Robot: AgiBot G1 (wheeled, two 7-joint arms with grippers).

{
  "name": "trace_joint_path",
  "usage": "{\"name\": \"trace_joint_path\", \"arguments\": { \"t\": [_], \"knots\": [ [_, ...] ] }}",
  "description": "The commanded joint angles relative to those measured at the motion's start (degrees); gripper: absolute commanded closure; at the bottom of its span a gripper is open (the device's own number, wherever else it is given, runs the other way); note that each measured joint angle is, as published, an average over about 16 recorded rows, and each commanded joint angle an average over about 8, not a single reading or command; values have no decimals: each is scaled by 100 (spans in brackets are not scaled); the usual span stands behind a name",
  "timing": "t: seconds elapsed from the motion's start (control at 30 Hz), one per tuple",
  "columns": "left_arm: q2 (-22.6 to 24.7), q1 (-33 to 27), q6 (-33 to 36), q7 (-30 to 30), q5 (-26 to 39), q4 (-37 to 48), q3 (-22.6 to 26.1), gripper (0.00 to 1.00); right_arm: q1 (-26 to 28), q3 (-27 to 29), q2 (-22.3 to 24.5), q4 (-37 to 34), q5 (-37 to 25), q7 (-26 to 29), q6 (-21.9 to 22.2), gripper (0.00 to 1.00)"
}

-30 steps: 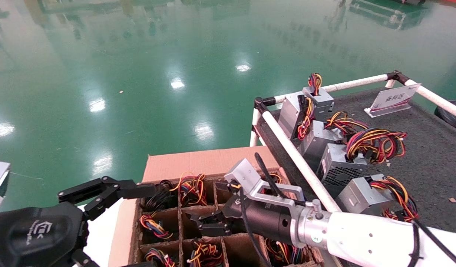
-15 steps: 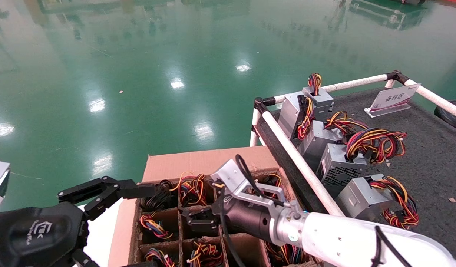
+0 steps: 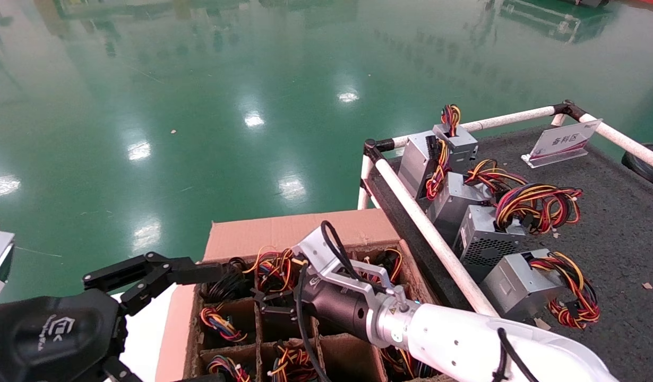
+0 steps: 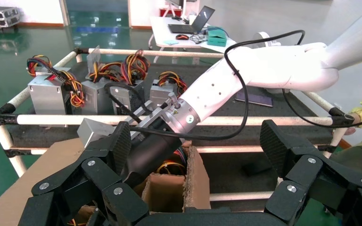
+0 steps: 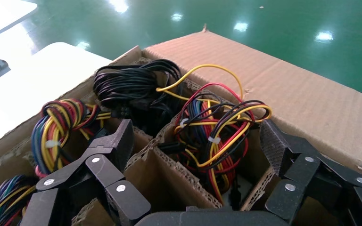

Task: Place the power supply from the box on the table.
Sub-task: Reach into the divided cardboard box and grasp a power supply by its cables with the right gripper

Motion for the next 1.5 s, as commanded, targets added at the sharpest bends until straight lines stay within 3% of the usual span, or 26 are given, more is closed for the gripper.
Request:
{"name": "trace_joint_path", "arguments": {
  "t": [0.03,0.97,1.5],
  "knots": [
    [0,0,0,0,0,0,0,0,1,-7,-56,-54,-54,33,49,100],
    [0,0,0,0,0,0,0,0,41,-24,-390,-646,-417,255,344,100],
    [0,0,0,0,0,0,0,0,56,339,298,160,365,689,-159,100]
  ]
}}
